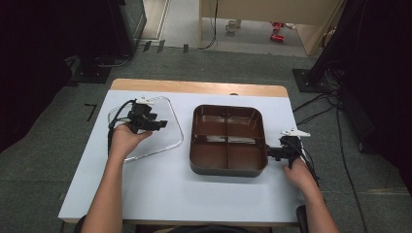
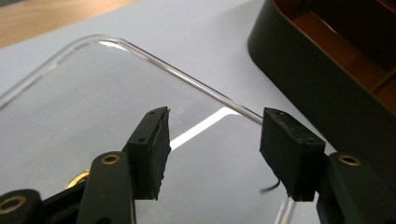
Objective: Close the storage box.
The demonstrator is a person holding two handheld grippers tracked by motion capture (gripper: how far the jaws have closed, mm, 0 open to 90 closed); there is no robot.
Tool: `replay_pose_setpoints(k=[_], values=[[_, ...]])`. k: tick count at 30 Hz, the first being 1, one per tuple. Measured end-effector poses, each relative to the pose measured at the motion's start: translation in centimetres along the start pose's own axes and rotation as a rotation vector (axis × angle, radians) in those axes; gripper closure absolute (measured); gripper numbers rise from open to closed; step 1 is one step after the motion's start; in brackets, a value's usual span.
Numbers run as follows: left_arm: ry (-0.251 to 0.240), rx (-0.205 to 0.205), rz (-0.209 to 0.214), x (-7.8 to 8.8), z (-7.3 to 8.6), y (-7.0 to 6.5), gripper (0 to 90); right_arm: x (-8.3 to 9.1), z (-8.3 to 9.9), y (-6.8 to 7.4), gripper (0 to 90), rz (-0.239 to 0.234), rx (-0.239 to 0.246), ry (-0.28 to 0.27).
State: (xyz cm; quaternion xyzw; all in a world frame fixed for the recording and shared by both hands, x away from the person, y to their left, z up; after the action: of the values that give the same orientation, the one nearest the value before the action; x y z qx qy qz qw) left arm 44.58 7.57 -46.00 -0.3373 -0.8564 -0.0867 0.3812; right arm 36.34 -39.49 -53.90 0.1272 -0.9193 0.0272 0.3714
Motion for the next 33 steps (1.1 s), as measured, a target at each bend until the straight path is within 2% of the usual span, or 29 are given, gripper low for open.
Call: replay_pose_setpoints(k=[3,6,7,9,10,12,16,17,18,20,22,24,25,26,28,33], values=[[-0.010,0.036,-0.011,0.1,-0.3,1.6,43.1,0.0,0.0,0.0,9.9,0.001,0.002,-0.001],[-0.031,0.060,-0.016,0.2,-0.5,2.3,42.5,0.0,0.0,0.0,9.9,0.000,0.001,0.000],[-0.028,0.074,-0.044,0.2,-0.2,3.0,42.8,0.0,0.0,0.0,9.9,0.000,0.002,0.000],[-0.022,0.072,-0.049,0.1,0.0,3.2,43.4,0.0,0.0,0.0,9.9,0.001,0.002,-0.001],[0.004,0.075,-0.059,-0.1,0.7,3.8,43.4,0.0,0.0,0.0,9.9,0.001,0.002,-0.001],[0.024,0.089,-0.064,-0.3,1.3,4.4,43.5,0.0,0.0,0.0,9.9,0.000,0.002,-0.001],[0.004,0.099,-0.088,-0.4,2.1,4.9,45.8,0.0,0.0,0.0,9.9,0.001,0.001,-0.001],[0.023,0.094,-0.106,-0.6,2.8,5.0,45.2,0.0,0.0,0.0,9.9,0.000,0.002,-0.001],[0.023,0.094,-0.106,-0.6,2.8,5.0,44.5,0.0,0.0,0.0,9.9,0.000,0.002,-0.001],[0.028,0.083,-0.133,-0.7,3.5,5.1,46.6,0.0,0.0,0.0,9.9,0.001,0.002,-0.001],[0.027,0.088,-0.134,-0.6,3.7,5.1,48.1,0.0,0.0,0.0,9.9,0.001,0.002,-0.001],[0.032,0.118,-0.118,-0.8,4.2,5.4,50.7,0.0,0.0,0.0,9.9,0.001,0.002,-0.001],[0.032,0.118,-0.118,-0.8,4.2,5.4,52.0,0.0,0.0,0.0,9.9,0.001,0.002,-0.001],[0.048,0.144,-0.099,-1.0,4.6,5.6,52.6,0.0,0.0,0.0,10.0,0.001,0.002,-0.001],[0.047,0.146,-0.098,-1.1,4.8,5.7,57.4,0.0,0.0,0.0,10.0,0.001,0.002,-0.001],[0.027,0.152,-0.084,-1.1,5.0,5.8,58.8,0.0,0.0,0.0,9.9,0.001,0.002,-0.001]])
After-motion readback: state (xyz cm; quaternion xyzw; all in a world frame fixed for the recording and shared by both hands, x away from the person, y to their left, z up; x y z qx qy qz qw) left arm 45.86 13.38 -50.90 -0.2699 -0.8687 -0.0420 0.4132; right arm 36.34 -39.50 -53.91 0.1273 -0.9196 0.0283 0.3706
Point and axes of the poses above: each handheld gripper's, and its own axes: x roughly backward along the jaws, z roughly out of its underside, y roughly to its left, the point moved 5 cm from there along -x, roughly forward along the jaws
